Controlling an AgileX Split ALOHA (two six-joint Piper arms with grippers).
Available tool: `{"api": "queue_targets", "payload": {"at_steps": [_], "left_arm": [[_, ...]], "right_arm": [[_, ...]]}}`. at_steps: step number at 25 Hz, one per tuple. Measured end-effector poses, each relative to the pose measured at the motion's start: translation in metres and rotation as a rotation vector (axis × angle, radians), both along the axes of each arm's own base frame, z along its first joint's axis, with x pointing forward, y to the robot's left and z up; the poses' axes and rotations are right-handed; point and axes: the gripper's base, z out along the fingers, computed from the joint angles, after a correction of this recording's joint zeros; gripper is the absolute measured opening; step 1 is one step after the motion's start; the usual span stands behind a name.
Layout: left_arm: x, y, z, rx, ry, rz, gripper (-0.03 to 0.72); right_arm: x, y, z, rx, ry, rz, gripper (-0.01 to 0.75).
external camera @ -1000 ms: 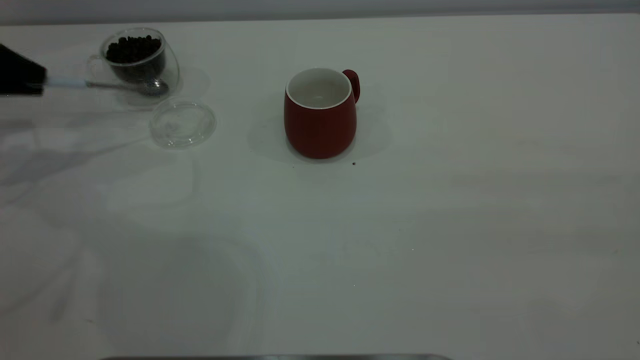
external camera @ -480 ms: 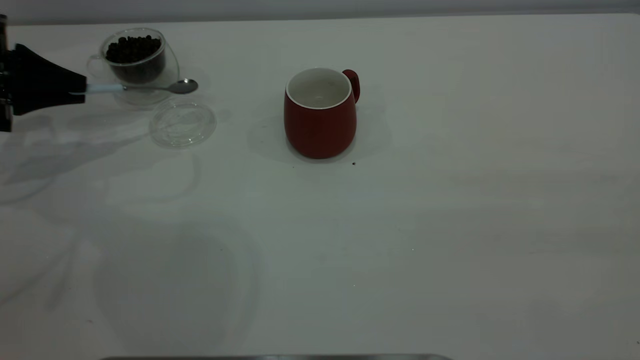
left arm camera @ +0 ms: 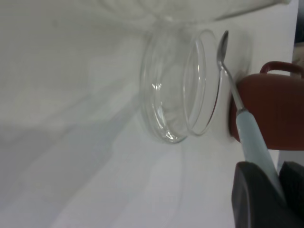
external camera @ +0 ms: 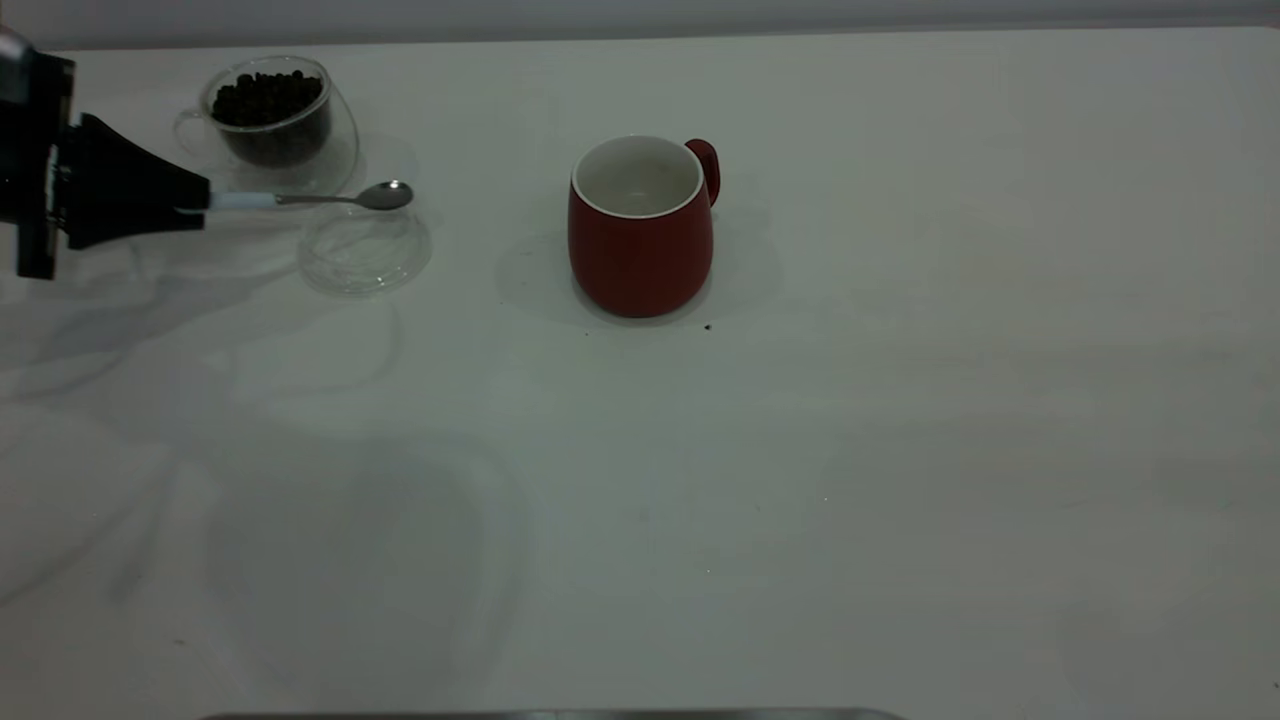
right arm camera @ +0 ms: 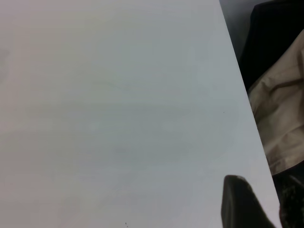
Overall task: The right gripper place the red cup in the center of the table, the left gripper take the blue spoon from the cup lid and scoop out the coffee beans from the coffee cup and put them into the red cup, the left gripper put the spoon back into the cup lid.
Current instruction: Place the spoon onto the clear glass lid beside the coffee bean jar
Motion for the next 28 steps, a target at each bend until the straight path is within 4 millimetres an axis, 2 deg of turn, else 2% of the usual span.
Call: {"api": "queue_targets", "payload": {"at_steps": [5, 11, 14, 17, 23, 28], "left_arm": [[-0.002, -0.003, -0.008, -0.027, 0.019, 0.003, 0.122], [-0.004, -0.006, -0.003, -0.074, 0.000, -0.040, 0.122], [-0.003, -0.004, 0.006, -0.079, -0.020, -0.052, 0.122], [-0.005, 0.007, 0.014, -0.088, -0.021, -0.034, 0.122], [-0.021, 0.034, 0.010, -0.059, 0.070, -0.028, 0.122], [-0.021, 0.034, 0.007, -0.027, 0.080, -0.023, 0.122]], "right_arm": [[0.000, 0.000, 0.000, 0.000, 0.000, 0.000, 0.243], [0.000, 0.000, 0.000, 0.000, 0.000, 0.000, 0.243], [0.000, 0.000, 0.000, 0.000, 0.000, 0.000, 0.243], [0.000, 0.000, 0.000, 0.000, 0.000, 0.000, 0.243], [0.000, 0.000, 0.000, 0.000, 0.000, 0.000, 0.243], [0.000, 0.000, 0.000, 0.000, 0.000, 0.000, 0.243]]}}
